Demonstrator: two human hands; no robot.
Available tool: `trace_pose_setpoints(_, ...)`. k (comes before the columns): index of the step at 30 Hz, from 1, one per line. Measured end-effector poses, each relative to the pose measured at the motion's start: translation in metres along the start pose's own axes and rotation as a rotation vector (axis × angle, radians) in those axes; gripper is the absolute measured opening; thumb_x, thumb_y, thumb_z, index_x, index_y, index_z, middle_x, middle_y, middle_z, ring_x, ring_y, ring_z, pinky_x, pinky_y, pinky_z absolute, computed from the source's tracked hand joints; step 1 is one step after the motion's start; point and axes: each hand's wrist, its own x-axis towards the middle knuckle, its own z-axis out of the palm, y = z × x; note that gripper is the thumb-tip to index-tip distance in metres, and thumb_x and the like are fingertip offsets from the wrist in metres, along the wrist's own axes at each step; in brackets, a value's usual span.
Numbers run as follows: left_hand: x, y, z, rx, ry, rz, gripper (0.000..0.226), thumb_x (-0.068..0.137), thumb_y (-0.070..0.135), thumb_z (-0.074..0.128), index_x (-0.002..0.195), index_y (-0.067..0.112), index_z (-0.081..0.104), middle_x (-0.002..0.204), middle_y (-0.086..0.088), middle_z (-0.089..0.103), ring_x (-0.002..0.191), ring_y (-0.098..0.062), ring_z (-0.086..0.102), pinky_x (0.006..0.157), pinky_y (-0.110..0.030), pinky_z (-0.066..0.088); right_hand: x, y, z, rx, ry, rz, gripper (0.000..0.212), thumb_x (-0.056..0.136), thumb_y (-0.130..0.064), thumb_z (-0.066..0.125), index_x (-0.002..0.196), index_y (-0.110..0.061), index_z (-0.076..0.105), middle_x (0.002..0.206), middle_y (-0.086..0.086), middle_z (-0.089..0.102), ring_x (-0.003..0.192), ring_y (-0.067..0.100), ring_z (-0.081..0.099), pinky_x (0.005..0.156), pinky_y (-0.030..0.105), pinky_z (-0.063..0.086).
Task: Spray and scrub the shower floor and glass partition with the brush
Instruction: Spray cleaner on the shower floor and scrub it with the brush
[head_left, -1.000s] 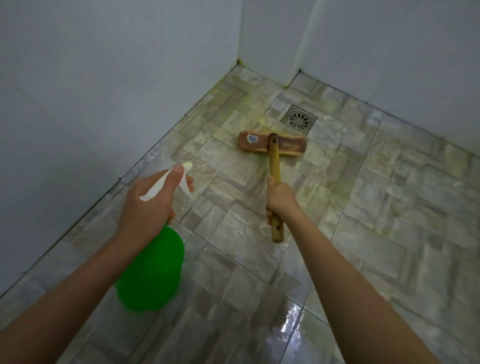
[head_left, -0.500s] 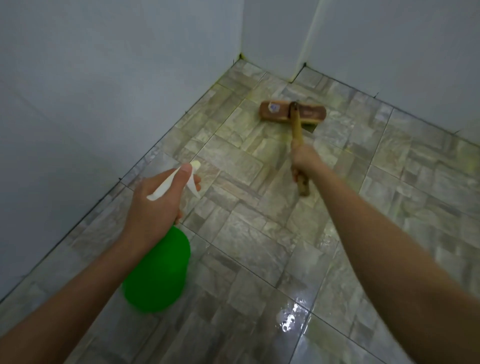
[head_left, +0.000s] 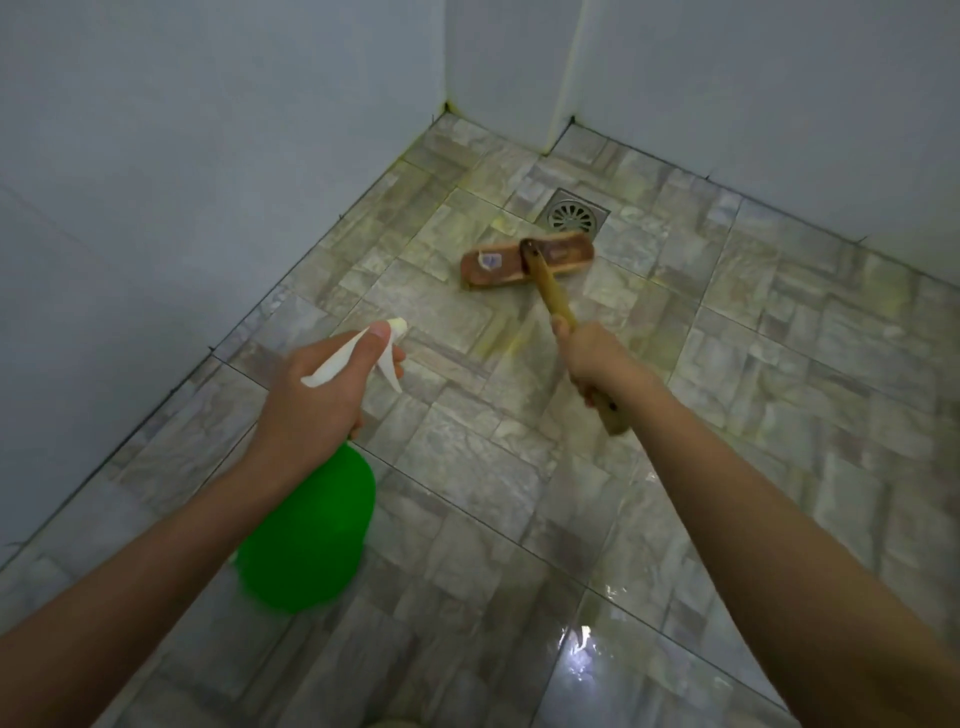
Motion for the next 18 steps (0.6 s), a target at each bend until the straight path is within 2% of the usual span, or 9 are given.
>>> trace_pose_setpoints(2, -0.003, 0.002, 0.006, -0.002, -0.011, 0.008, 0.033, 0.101, 0.047, 0.051, 0.078, 0.044, 0.075, 0.090, 0.007, 0.078, 0.053, -0.007, 0.056, 0.045, -0.021, 0.047, 0.008, 0.002, -0.008, 0.017, 0.007, 0.005, 0.050, 0.100, -0.052, 0.027, 0.093, -0.006, 0.046, 0.067, 0.013, 0.051, 0.046, 0.023, 0.047, 0.041, 0.026, 0.040)
trace_pose_setpoints(5, -0.006, 0.003, 0.011, 0.014, -0.044, 0.022, 0.034, 0.096, 0.058, 0.051, 0.080, 0.044, 0.077, 0.092, -0.006, 0.077, 0.048, -0.011, 0.054, 0.046, -0.025, 0.048, -0.050, 0.054, 0.000, -0.077, -0.051, 0.020, 0.051, 0.098, -0.055, 0.028, 0.082, -0.012, 0.048, 0.065, 0.009, 0.053, 0.044, 0.021, 0.048, 0.039, 0.026, 0.042)
trace_pose_setpoints(7, -0.008, 0.005, 0.014, -0.002, -0.058, 0.007, 0.032, 0.095, 0.059, 0.052, 0.080, 0.045, 0.076, 0.092, -0.007, 0.077, 0.058, -0.016, 0.058, 0.048, -0.021, 0.049, -0.100, 0.095, 0.011, -0.146, -0.092, 0.063, 0.050, 0.097, -0.058, 0.027, 0.079, -0.016, 0.049, 0.066, 0.005, 0.055, 0.047, 0.017, 0.050, 0.043, 0.030, 0.047)
trace_pose_setpoints(9, -0.008, 0.006, 0.018, -0.005, -0.062, 0.000, 0.032, 0.096, 0.058, 0.052, 0.083, 0.041, 0.076, 0.090, -0.004, 0.078, 0.068, -0.027, 0.065, 0.054, -0.017, 0.050, -0.106, 0.107, 0.015, -0.181, -0.080, 0.082, 0.056, 0.094, -0.061, 0.026, 0.080, -0.013, 0.051, 0.068, 0.005, 0.057, 0.050, 0.018, 0.054, 0.046, 0.034, 0.051)
trace_pose_setpoints(11, -0.010, 0.004, 0.023, 0.004, -0.073, -0.005, 0.036, 0.090, 0.065, 0.052, 0.087, 0.039, 0.077, 0.088, -0.002, 0.078, 0.083, -0.034, 0.070, 0.062, -0.024, 0.053, -0.079, 0.088, 0.010, -0.130, -0.032, 0.107, 0.059, 0.096, -0.060, 0.026, 0.086, -0.007, 0.051, 0.071, 0.011, 0.058, 0.051, 0.025, 0.055, 0.043, 0.031, 0.048)
trace_pose_setpoints(12, -0.012, 0.005, 0.026, -0.007, -0.079, -0.005, 0.036, 0.090, 0.064, 0.053, 0.088, 0.038, 0.078, 0.088, 0.001, 0.079, 0.085, -0.037, 0.070, 0.062, -0.029, 0.053, -0.063, 0.077, 0.004, -0.105, -0.019, 0.101, 0.060, 0.097, -0.059, 0.026, 0.091, -0.004, 0.051, 0.071, 0.013, 0.057, 0.051, 0.027, 0.054, 0.044, 0.030, 0.047)
trace_pose_setpoints(14, -0.017, 0.004, 0.030, -0.001, -0.092, 0.011, 0.032, 0.097, 0.056, 0.054, 0.087, 0.038, 0.078, 0.087, 0.004, 0.078, 0.067, -0.036, 0.066, 0.054, -0.031, 0.049, -0.040, 0.065, -0.010, -0.062, 0.044, 0.078, 0.060, 0.097, -0.057, 0.027, 0.098, -0.002, 0.049, 0.071, 0.014, 0.054, 0.051, 0.025, 0.050, 0.047, 0.029, 0.044)
trace_pose_setpoints(16, -0.020, 0.005, 0.031, 0.027, -0.099, 0.037, 0.032, 0.100, 0.051, 0.052, 0.084, 0.039, 0.077, 0.085, 0.006, 0.078, 0.048, -0.019, 0.057, 0.049, -0.027, 0.046, -0.049, 0.083, -0.019, -0.046, 0.028, 0.097, 0.058, 0.097, -0.058, 0.028, 0.096, -0.004, 0.049, 0.070, 0.012, 0.053, 0.050, 0.023, 0.047, 0.047, 0.028, 0.042)
trace_pose_setpoints(18, -0.023, 0.005, 0.029, 0.030, -0.106, 0.037, 0.034, 0.100, 0.053, 0.050, 0.083, 0.039, 0.076, 0.086, 0.008, 0.078, 0.043, -0.010, 0.053, 0.046, -0.025, 0.046, -0.095, 0.121, -0.019, -0.104, -0.022, 0.142, 0.060, 0.096, -0.060, 0.028, 0.091, -0.004, 0.051, 0.067, 0.010, 0.053, 0.047, 0.021, 0.046, 0.043, 0.027, 0.041)
